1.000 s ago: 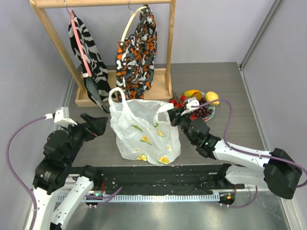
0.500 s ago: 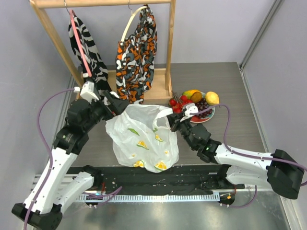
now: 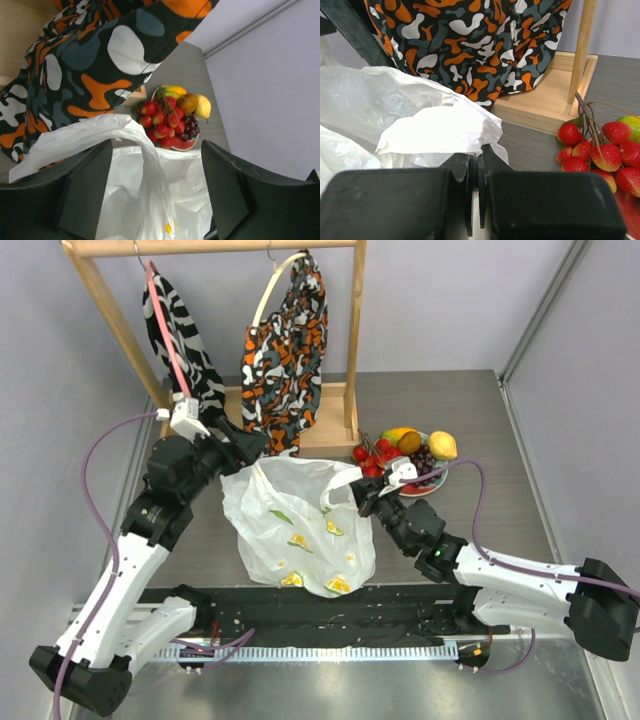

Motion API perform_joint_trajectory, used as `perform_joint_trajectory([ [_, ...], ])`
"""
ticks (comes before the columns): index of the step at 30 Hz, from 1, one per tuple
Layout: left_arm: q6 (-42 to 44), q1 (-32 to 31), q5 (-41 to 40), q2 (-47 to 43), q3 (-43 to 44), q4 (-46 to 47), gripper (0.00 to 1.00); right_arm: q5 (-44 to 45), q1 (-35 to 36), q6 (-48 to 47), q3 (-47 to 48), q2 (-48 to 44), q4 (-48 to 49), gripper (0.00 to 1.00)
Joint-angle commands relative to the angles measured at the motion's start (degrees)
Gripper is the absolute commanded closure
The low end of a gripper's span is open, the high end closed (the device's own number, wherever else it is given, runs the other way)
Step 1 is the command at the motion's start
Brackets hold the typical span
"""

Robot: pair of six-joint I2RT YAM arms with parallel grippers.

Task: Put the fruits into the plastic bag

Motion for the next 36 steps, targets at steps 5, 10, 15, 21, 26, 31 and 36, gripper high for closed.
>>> perform_joint_trajectory([
  [5, 0.59, -0.21, 1.55, 3.04, -1.39, 10.94, 0.52, -0.20, 0.84, 0.22, 1.02, -1.18, -0.58, 0.99],
  [10, 4.19, -0.21, 2.60, 2.25, -1.39, 13.32, 0.97, 1.46, 0.84, 2.07, 3.30, -0.48, -3.82, 0.99],
  [15, 7.34, -0.12, 2.87, 1.19, -0.43, 11.94, 0.99, 7.89, -0.47, -0.65, 12.51, 6.10, -11.36, 0.99],
  [21, 15.34, -0.12, 6.56, 1.37, 8.79, 0.79, 1.00, 3.50, -8.71, 0.57, 21.50, 13.14, -14.29, 0.99],
  [26, 30.10, -0.12, 6.82, -2.30, 13.82, -10.22, 1.00, -1.42, -14.27, 3.65, 21.94, 14.20, -11.13, 0.99],
  [31, 34.78, -0.12, 9.72, -7.94, 7.77, -11.82, 1.00, -5.47, -14.80, 5.41, 18.61, 13.85, -6.65, 0.99],
  [36, 34.25, -0.03, 7.63, -12.59, -2.59, -10.67, 1.00, -5.83, -14.89, 7.52, 12.63, 10.26, -3.91, 0.93],
])
